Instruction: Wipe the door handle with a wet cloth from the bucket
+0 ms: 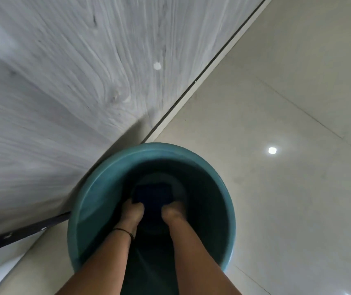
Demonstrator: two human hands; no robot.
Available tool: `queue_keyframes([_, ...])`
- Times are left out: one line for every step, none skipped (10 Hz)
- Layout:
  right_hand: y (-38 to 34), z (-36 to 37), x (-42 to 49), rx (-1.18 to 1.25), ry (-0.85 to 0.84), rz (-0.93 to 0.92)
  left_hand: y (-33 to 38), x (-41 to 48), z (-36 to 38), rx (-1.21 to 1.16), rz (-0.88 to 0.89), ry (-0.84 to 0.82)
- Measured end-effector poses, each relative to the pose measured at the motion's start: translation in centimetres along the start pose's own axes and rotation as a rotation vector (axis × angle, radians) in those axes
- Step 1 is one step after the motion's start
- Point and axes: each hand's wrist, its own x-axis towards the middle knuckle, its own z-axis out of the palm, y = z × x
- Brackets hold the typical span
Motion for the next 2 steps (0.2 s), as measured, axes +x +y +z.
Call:
queue_keyframes([0.2,-0.5,-2.8,0.001,0.065,-0.017,0.4,-2.1,-0.8,0.025,0.068,-0.016])
queue_keyframes([0.0,-1.2,-7.7,0.045,0.12,-0.076,1.6,-6.6,-2.6,-0.014,0.149,-0.079])
